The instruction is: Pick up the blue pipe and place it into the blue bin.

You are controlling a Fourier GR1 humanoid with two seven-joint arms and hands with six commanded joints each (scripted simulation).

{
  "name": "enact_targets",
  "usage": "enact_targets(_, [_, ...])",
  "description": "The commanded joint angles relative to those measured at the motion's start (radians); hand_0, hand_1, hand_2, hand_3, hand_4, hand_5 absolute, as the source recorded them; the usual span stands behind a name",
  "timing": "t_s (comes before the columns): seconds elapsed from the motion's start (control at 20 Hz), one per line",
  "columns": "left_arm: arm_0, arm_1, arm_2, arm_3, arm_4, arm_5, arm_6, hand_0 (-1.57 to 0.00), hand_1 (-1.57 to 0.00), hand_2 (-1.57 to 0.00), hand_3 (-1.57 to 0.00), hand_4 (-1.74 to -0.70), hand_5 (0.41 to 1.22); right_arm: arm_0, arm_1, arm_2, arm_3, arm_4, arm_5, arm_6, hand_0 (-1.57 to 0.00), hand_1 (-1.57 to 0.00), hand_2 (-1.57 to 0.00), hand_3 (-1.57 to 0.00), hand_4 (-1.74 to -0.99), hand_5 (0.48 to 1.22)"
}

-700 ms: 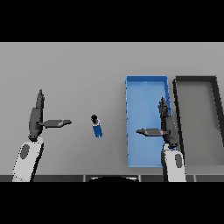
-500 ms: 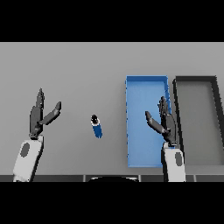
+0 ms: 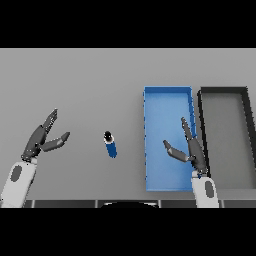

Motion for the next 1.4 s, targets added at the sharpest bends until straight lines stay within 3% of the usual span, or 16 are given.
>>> enact_targets(0.0, [0.011, 0.018, -0.009, -0.015, -0.01, -0.013, -0.006, 0.0, 0.0, 0.0, 0.0, -1.16, 0.605, 0.003, 0.004, 0.003, 0.002, -0.002, 0.002, -0.004, 0.0, 0.0, 0.0, 0.0, -1.226, 0.593])
enact_targets(0.15, [0.037, 0.046, -0.069, -0.087, -0.001, -0.107, 0.023, 0.0, 0.0, 0.0, 0.0, -1.18, 0.584, -0.012, 0.004, 0.001, 0.01, 0.0, -0.001, -0.013, 0.0, 0.0, 0.0, 0.0, -1.228, 0.601])
enact_targets(0.35, [0.052, 0.048, -0.134, -0.147, -0.02, -0.153, 0.068, 0.0, 0.0, 0.0, 0.0, -1.19, 0.532, -0.018, 0.006, 0.007, 0.01, -0.014, 0.018, -0.035, 0.0, 0.0, 0.0, 0.0, -1.254, 0.626])
enact_targets(0.6, [0.011, -0.028, -0.225, -0.174, -0.057, -0.165, 0.141, 0.0, 0.0, 0.0, 0.0, -1.21, 0.494, -0.028, -0.005, -0.005, 0.004, -0.03, 0.029, -0.017, 0.0, 0.0, 0.0, 0.0, -1.29, 0.646])
enact_targets(1.0, [-0.033, -0.196, -0.303, -0.072, -0.193, -0.08, 0.078, 0.0, 0.0, 0.0, 0.0, -1.23, 0.502, -0.021, -0.004, -0.017, 0.008, -0.045, 0.032, -0.01, 0.0, 0.0, 0.0, 0.0, -1.309, 0.651])
enact_targets(1.05, [-0.04, -0.208, -0.305, -0.055, -0.196, -0.08, 0.073, 0.0, 0.0, 0.0, 0.0, -1.23, 0.502, -0.003, -0.001, -0.01, 0.005, -0.039, 0.032, -0.028, 0.0, 0.0, 0.0, 0.0, -1.314, 0.653])
enact_targets(1.35, [-0.114, -0.297, -0.326, 0.067, -0.26, -0.044, 0.037, 0.0, 0.0, 0.0, 0.0, -1.16, 0.49, -0.001, -0.007, -0.011, -0.015, -0.036, 0.03, 0.004, 0.0, 0.0, 0.0, 0.0, -1.326, 0.665])
